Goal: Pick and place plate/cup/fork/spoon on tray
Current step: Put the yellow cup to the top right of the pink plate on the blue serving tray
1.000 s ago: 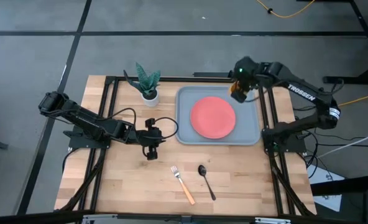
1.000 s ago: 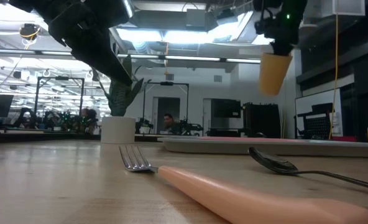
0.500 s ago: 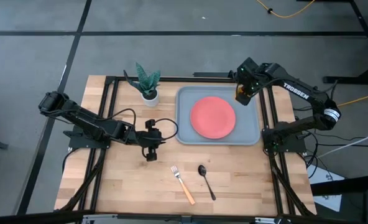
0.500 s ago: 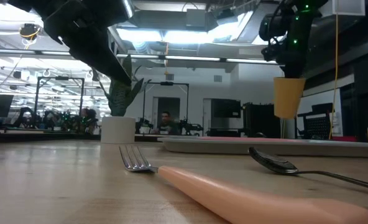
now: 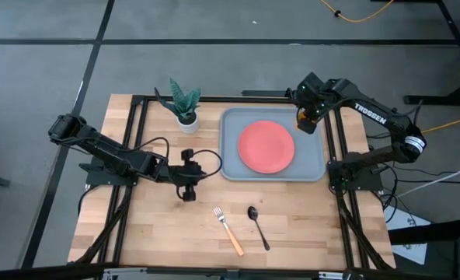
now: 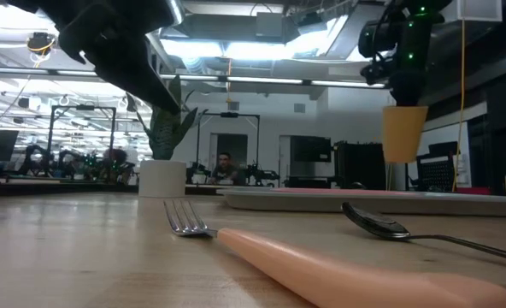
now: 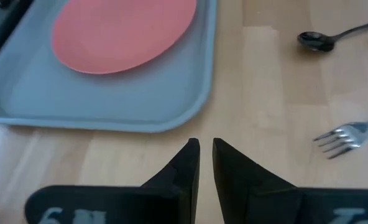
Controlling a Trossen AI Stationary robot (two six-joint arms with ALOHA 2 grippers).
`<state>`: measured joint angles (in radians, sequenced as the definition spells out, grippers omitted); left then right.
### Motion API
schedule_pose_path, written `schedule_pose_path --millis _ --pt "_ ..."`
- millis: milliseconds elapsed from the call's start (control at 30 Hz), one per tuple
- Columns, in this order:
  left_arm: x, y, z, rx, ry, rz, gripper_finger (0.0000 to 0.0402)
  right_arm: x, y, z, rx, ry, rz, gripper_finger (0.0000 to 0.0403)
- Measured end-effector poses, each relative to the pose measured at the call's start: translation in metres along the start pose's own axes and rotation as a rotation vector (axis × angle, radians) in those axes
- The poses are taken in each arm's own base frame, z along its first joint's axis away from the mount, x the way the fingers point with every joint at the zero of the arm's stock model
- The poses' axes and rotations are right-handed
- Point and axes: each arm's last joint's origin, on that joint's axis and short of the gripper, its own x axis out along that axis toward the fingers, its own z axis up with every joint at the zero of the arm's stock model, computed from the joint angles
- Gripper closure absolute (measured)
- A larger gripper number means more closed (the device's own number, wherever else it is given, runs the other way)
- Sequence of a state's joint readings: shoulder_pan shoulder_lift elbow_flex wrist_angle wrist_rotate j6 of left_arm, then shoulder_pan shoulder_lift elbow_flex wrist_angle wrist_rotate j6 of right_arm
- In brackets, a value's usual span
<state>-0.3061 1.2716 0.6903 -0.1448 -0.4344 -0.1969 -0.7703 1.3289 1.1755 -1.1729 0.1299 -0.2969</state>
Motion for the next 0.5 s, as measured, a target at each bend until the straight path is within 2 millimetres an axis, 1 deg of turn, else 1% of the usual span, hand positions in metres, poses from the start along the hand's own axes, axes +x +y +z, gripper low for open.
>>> schedule_pose_path --millis 133,267,333,500 --pt "0.000 0.002 0.000 0.054 -0.006 0.041 0.0363 0.016 -0.005 -0.008 0.001 0.037 0.007 0.0402" --pt "0.002 0.005 0.001 0.073 -0.005 0.064 0.0363 0.037 -0.011 -0.017 0.041 0.027 0.075 0.0402" --pt "0.002 0.007 0.001 0.061 -0.004 0.071 0.0363 0.046 -0.014 -0.019 0.050 -0.005 0.099 0.0402" --pt "0.003 0.009 0.001 0.053 -0.002 0.071 0.0363 0.056 -0.024 -0.025 0.083 -0.027 0.077 0.0402"
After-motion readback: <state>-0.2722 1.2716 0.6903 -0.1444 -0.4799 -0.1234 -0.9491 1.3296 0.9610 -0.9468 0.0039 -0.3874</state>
